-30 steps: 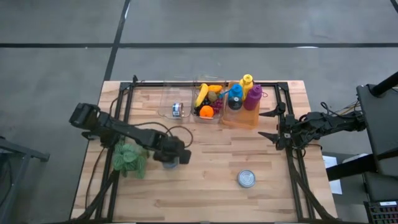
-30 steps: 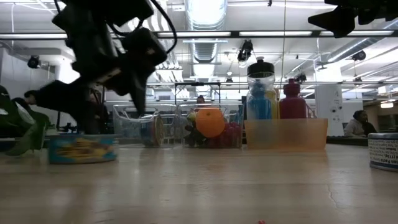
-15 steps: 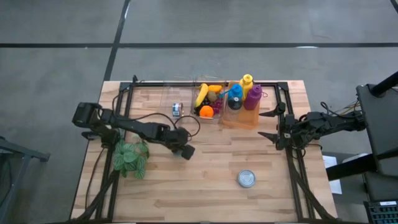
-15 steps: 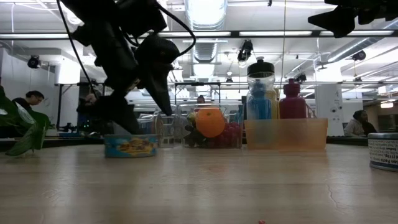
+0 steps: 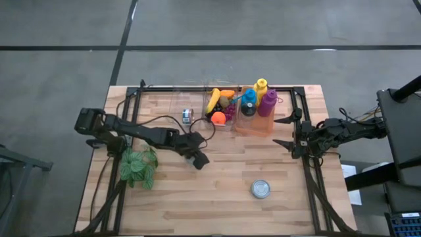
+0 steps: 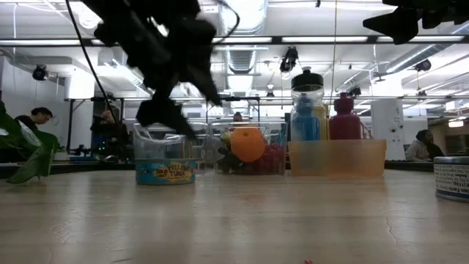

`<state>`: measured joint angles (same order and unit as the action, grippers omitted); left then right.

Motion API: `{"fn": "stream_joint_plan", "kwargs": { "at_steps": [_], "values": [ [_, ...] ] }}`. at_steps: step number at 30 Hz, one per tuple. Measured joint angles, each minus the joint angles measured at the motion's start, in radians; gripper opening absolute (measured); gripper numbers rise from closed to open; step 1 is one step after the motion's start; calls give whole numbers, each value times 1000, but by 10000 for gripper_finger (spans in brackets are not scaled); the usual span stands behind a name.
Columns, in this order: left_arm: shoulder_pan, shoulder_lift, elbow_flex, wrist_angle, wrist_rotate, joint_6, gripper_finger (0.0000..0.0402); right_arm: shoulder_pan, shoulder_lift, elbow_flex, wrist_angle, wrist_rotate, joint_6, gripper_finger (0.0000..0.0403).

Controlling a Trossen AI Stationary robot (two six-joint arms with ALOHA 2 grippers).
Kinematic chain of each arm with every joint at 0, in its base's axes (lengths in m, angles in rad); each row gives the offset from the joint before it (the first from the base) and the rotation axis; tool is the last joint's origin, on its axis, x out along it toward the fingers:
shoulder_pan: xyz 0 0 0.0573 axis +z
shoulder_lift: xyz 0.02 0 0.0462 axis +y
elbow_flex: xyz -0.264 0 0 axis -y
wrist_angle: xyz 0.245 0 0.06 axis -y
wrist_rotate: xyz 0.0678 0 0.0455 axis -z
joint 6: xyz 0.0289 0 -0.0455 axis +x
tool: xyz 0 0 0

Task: Pick & Place Food Item
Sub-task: Put the yellow and blue tuna can into the left transparent bin

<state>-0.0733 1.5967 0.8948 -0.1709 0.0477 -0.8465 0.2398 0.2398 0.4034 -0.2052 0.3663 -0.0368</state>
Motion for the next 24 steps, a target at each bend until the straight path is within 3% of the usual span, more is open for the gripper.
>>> {"fn": "stream_joint_plan", "kwargs": {
  "at_steps": [3, 9, 16, 24],
  "values": [
    [-5, -46, 27, -6, -13, 63, 365, 0, 0, 0, 0, 0, 2, 371],
    [-27, -190, 30, -6, -137, 190, 365, 0, 0, 0, 0, 0, 0, 371],
    [-67, -301, 27, -80, -146, 108, 365, 0, 1, 0, 0, 0, 2, 371],
    [-78, -318, 27, -91, -155, 113, 365, 0, 5, 0, 0, 0, 0, 371]
  ]
}}
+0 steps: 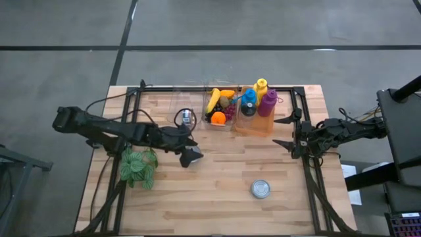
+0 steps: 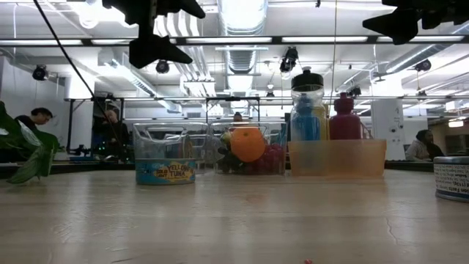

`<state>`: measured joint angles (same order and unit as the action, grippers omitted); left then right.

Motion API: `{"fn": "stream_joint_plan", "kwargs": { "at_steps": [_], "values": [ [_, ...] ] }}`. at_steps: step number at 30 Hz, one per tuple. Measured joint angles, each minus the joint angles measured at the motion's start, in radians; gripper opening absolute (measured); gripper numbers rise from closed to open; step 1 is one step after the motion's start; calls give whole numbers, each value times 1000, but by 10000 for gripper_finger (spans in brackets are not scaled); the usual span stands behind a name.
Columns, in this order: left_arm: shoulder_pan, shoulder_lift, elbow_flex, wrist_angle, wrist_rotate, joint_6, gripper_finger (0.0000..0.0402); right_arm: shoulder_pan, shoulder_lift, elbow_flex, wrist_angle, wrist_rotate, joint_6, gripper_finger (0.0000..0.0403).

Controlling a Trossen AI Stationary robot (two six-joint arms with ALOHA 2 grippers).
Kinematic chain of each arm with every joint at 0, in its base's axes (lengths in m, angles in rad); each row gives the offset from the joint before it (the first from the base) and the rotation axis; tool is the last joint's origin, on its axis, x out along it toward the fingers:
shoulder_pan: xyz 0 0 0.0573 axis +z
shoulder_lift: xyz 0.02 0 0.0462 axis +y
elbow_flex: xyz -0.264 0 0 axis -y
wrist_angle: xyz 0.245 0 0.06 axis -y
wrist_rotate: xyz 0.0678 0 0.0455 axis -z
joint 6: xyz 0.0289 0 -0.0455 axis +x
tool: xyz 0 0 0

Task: Pick & Place Food Item
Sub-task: Put the yellow and blue tuna can into the left transparent bin

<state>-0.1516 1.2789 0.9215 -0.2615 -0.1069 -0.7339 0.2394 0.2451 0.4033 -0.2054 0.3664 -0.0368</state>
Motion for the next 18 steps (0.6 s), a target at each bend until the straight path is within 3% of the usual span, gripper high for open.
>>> {"fn": "stream_joint_plan", "kwargs": {
  "at_steps": [18],
  "values": [
    [-3, -6, 0, 3, 9, -26, 365, 0, 0, 0, 0, 0, 0, 371]
  ]
}}
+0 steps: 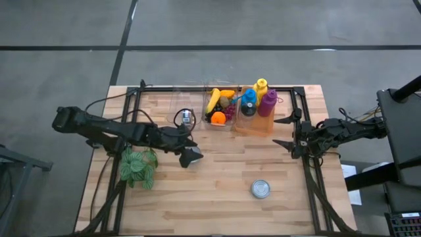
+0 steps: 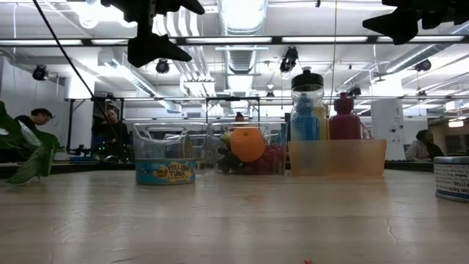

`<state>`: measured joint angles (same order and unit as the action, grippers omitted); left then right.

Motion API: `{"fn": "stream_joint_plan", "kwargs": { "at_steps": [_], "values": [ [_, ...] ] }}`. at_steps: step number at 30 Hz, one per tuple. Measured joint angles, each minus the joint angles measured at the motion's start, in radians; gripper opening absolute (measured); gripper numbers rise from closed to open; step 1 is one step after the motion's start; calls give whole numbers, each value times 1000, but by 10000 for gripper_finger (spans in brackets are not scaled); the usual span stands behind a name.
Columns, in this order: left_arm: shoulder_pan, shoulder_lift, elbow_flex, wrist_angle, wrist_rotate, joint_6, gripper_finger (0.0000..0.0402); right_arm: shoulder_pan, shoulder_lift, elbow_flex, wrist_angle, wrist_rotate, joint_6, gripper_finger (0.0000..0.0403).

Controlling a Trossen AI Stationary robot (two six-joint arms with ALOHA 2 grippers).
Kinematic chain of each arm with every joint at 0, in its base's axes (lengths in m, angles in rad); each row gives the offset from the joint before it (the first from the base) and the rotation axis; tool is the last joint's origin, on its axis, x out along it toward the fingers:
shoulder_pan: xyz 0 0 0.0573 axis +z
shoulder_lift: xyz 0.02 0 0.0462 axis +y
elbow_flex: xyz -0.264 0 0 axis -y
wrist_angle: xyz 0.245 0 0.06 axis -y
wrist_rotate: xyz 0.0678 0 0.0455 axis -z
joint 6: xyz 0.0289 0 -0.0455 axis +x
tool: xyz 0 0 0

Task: Pick & Place Food Item
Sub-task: Put the yellow and blue tuna can into the left transparent bin

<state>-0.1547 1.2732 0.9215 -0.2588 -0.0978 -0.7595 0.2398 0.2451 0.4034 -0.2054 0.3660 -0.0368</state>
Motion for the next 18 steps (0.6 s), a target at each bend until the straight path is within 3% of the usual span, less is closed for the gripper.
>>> {"fn": "stream_joint_plan", "kwargs": {
  "at_steps": [18],
  "values": [
    [0, 0, 0, -27, 0, 0, 365, 0, 0, 0, 0, 0, 2, 371]
  ]
}}
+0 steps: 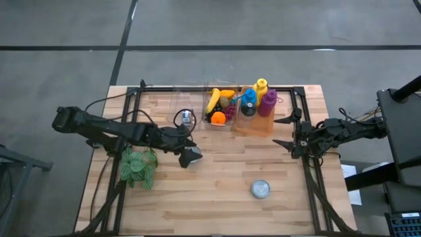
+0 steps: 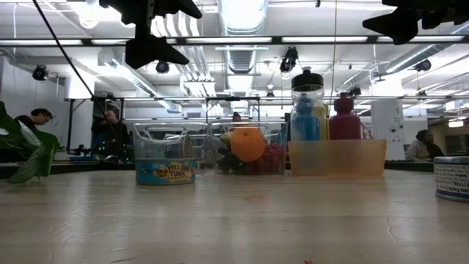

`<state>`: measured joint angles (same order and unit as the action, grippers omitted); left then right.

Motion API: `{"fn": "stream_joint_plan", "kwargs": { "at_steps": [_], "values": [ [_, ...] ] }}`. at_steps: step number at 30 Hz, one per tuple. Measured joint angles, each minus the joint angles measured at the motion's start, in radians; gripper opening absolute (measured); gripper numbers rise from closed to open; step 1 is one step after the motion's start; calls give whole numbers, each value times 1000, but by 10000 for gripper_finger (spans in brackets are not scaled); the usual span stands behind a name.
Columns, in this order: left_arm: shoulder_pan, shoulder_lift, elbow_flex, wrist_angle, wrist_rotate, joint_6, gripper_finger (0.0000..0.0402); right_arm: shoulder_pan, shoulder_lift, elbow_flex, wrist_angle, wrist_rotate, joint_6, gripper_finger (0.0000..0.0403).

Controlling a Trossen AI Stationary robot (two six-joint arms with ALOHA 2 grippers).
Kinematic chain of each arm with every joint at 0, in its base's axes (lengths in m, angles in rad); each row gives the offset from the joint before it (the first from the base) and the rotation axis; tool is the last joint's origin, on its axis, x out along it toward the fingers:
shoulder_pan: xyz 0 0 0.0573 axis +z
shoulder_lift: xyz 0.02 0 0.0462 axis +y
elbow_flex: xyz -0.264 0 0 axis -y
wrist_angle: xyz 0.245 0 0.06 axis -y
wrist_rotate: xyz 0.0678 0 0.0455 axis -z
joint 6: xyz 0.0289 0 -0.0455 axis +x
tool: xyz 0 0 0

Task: Pick & Place Food Item
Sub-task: Put the yellow and blue tuna can into the left transparent bin

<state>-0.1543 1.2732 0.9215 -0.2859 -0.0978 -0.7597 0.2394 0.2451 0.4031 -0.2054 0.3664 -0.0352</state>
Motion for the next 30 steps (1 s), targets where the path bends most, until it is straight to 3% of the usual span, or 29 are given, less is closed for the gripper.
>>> {"fn": "stream_joint_plan", "kwargs": {
  "at_steps": [12, 24, 30],
  "values": [
    [3, 0, 0, 1, -1, 10, 365, 0, 0, 0, 0, 0, 0, 371],
    [13, -32, 0, 2, -45, 289, 365, 0, 4, 0, 6, 3, 13, 371],
    [9, -58, 0, -63, -56, 219, 365, 0, 6, 0, 2, 0, -15, 371]
  ]
}}
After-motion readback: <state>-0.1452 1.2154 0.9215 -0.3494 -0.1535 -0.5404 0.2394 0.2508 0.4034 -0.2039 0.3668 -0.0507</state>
